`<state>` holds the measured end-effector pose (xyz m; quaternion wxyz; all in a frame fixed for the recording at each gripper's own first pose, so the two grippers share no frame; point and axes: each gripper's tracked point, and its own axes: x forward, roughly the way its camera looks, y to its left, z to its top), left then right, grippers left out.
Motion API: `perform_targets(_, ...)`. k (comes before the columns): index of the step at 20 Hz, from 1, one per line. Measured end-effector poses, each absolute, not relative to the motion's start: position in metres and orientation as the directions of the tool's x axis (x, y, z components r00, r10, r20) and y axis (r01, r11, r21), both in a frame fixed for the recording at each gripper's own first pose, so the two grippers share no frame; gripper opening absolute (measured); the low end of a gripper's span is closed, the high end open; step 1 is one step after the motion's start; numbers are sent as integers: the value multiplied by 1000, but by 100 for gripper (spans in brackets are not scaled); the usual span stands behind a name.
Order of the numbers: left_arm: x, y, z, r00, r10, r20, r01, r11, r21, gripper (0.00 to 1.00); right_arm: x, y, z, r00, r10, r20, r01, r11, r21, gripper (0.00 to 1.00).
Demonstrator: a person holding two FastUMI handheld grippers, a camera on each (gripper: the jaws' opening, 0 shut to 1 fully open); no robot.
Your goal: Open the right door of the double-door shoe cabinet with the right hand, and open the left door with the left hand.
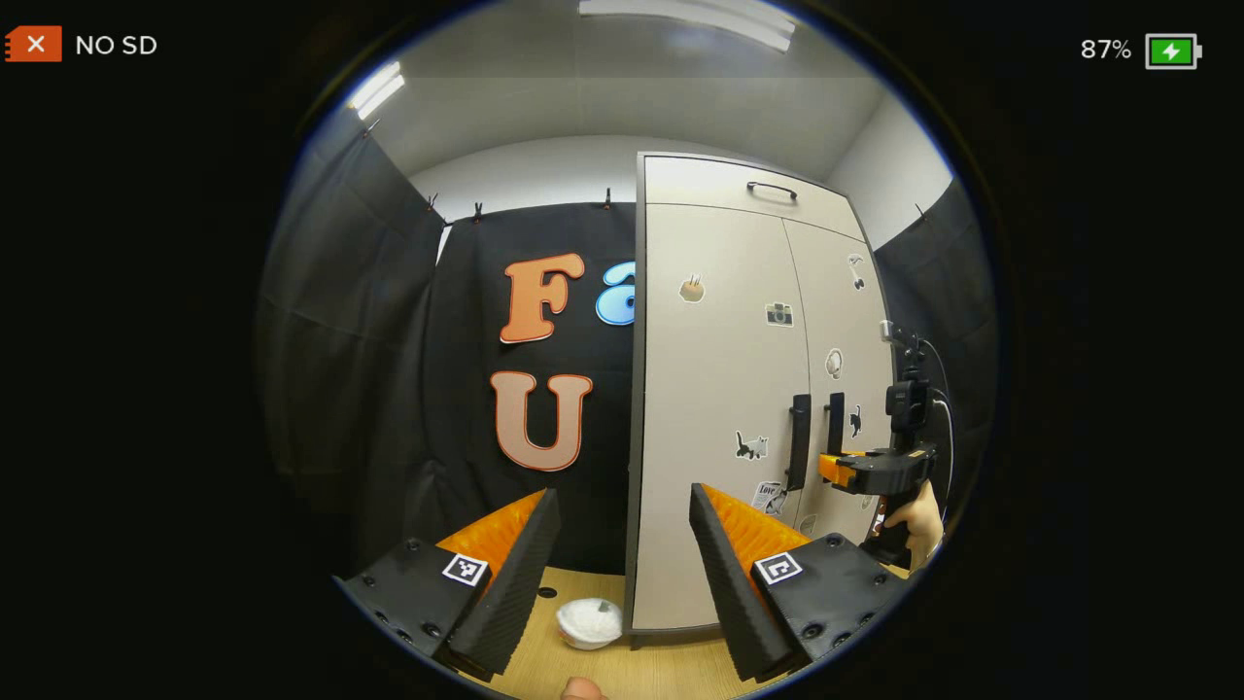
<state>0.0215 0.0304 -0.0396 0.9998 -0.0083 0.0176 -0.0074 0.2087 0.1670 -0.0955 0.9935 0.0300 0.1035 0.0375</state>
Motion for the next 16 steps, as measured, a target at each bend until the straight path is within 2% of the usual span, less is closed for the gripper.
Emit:
perform_targets(6, 14, 42, -37, 999, 28, -46, -28, 1000, -8, 82, 200, 165, -93, 974, 108, -198, -96, 993, 70, 13)
perform_targets(12, -3, 44, -27, 998, 53, -34, -53, 999, 0, 81, 178, 160, -88, 965, 176, -196, -160, 983, 96, 9)
perform_targets(16, -19, 39, -22, 998, 55, -34, -55, 998, 6, 81, 159, 151, -86, 965, 176, -193, -165, 984, 74, 6)
